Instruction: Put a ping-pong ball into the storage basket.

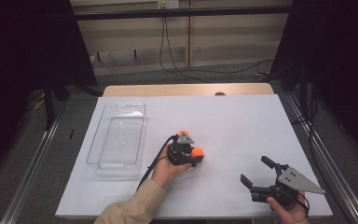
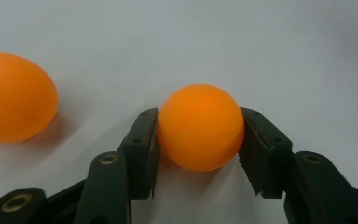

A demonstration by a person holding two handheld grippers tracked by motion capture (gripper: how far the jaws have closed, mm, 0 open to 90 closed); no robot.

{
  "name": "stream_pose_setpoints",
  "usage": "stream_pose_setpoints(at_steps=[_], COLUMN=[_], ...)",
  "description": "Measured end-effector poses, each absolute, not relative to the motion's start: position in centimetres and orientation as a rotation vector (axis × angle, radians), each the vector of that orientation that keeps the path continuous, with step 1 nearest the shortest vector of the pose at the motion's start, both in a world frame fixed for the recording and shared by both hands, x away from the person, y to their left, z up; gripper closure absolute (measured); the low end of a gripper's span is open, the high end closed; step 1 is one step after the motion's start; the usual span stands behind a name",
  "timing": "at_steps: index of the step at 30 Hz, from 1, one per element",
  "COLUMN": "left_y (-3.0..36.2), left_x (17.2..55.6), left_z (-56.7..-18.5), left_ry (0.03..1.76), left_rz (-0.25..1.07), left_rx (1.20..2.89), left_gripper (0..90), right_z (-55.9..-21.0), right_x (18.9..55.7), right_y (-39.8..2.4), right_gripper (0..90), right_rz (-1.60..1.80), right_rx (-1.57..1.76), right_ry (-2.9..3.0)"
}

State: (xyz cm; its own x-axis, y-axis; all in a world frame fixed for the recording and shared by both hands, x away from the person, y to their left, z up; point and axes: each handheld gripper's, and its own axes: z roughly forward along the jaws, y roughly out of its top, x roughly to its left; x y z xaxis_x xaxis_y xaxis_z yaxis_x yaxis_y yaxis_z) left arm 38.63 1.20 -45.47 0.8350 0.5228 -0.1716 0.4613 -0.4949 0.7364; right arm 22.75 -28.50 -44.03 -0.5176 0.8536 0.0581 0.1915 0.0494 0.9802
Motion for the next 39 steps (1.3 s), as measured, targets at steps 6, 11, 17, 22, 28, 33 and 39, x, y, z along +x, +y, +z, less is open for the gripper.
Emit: stream_pose_setpoints(at_steps=[6,11,17,22,28,33,39], left_y=[1.2,1.4,1.8,2.0,2.1,2.3,2.7], left_x=[38.5,38.5,38.5,38.5,38.4,38.5,38.5], left_z=[-45.0,-44.7,-44.3,-44.0,-43.8,-43.7,-43.3], left_ry=[0.713,0.721,0.722,0.725,0.720,0.727,0.737], left_rz=[0.082,0.077,0.070,0.067,0.059,0.054,0.048], left_rx=[2.161,2.144,2.135,2.126,2.119,2.118,2.101], left_gripper=[50.8,50.7,50.8,50.7,50.8,50.8,50.8], right_z=[-44.0,-44.1,-44.2,-44.2,-44.2,-44.2,-44.2], right_x=[22.7,22.7,22.9,23.0,23.0,23.0,23.0], right_y=[-28.7,-28.8,-28.6,-28.5,-28.6,-28.6,-28.6], right_gripper=[2.2,2.2,2.1,2.1,2.1,2.1,2.1], right_rz=[1.507,1.505,1.509,1.512,1.515,1.514,1.516], right_rx=[1.054,1.054,1.054,1.054,1.057,1.056,1.059], right_ry=[1.760,1.762,1.765,1.767,1.762,1.764,1.764])
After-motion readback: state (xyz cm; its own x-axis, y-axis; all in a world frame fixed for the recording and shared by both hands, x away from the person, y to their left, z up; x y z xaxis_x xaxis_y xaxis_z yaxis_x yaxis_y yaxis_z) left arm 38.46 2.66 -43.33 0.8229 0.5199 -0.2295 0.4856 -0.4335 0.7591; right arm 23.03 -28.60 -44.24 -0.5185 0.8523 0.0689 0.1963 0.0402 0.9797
